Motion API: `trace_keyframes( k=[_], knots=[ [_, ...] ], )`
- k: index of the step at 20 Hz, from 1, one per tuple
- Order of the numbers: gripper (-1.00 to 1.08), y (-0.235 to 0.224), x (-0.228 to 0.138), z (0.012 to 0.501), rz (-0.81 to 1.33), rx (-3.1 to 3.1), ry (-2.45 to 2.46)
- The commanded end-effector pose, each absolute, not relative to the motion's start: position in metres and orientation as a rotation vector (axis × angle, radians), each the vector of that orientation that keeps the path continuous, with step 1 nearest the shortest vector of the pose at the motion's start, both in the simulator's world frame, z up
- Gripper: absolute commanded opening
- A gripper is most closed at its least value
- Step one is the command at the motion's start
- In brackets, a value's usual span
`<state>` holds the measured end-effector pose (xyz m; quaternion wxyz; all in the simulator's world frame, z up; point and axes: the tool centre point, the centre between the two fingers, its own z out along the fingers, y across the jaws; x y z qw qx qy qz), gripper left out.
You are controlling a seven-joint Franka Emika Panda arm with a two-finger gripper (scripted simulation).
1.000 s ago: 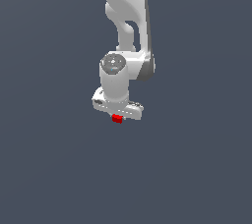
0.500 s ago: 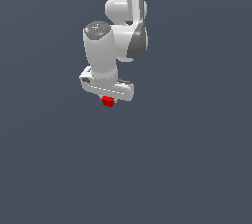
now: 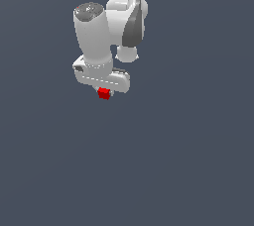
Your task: Pick up the red cube and move it to a goal position.
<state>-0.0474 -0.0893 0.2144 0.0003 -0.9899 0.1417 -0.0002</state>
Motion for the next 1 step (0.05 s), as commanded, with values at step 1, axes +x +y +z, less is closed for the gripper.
trace_keyframes(
  k=[1],
  knots=[
    [-1.0, -0.0902, -0.0485, 0.2169, 0.0, -3.11, 0.444]
  ],
)
